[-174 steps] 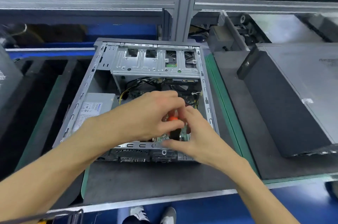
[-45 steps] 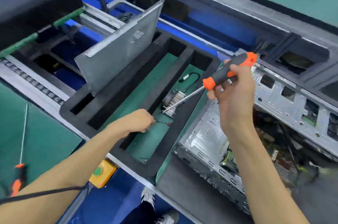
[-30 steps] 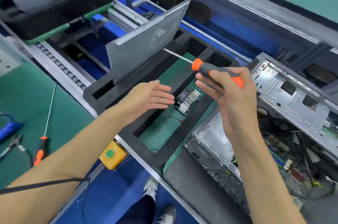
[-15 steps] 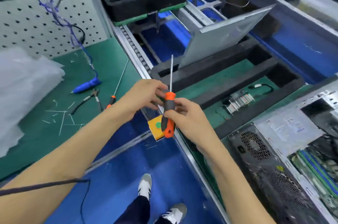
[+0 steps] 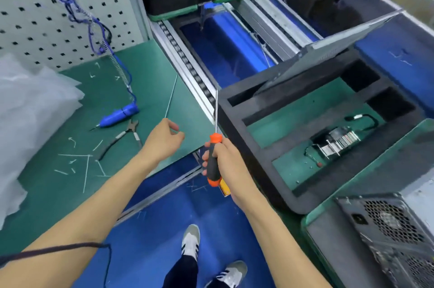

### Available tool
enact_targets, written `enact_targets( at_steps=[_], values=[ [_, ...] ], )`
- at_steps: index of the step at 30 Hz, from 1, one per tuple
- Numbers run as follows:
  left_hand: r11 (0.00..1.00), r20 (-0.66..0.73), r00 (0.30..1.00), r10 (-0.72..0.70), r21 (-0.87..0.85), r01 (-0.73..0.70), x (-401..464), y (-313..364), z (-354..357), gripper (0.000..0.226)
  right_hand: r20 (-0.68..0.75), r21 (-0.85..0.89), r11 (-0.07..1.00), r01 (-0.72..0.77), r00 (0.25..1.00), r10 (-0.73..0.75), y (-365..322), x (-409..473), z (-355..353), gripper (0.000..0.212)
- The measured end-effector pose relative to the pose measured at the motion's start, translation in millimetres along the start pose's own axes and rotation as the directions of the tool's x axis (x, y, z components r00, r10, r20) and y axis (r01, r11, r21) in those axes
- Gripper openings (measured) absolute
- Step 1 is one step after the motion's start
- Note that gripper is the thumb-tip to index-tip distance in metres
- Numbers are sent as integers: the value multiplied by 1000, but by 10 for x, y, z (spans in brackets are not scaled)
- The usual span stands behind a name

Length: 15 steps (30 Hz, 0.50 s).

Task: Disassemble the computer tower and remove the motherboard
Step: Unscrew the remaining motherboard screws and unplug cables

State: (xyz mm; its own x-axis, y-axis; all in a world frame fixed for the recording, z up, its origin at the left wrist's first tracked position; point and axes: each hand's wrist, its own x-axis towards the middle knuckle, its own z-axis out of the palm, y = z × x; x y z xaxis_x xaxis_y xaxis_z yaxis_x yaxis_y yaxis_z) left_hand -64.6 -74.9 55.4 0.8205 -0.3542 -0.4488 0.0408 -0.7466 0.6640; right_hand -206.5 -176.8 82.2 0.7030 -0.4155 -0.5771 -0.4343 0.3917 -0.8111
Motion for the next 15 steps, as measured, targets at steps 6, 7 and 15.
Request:
enact_targets(
  at_steps=[6,7,15],
  values=[
    [964,-10,999,-49,262,49,453,-537,26,49,-7,-83,994,-65,998,64,169,403,308,16],
    [961,-6,999,-46,274,46,500,-604,40,54,-8,-104,992,-69,998,69,202,451,340,14],
    [886,76,994,-78,463,34,750,-782,115,35,-43,-141,985,-97,995,92,286,612,403,15]
  ],
)
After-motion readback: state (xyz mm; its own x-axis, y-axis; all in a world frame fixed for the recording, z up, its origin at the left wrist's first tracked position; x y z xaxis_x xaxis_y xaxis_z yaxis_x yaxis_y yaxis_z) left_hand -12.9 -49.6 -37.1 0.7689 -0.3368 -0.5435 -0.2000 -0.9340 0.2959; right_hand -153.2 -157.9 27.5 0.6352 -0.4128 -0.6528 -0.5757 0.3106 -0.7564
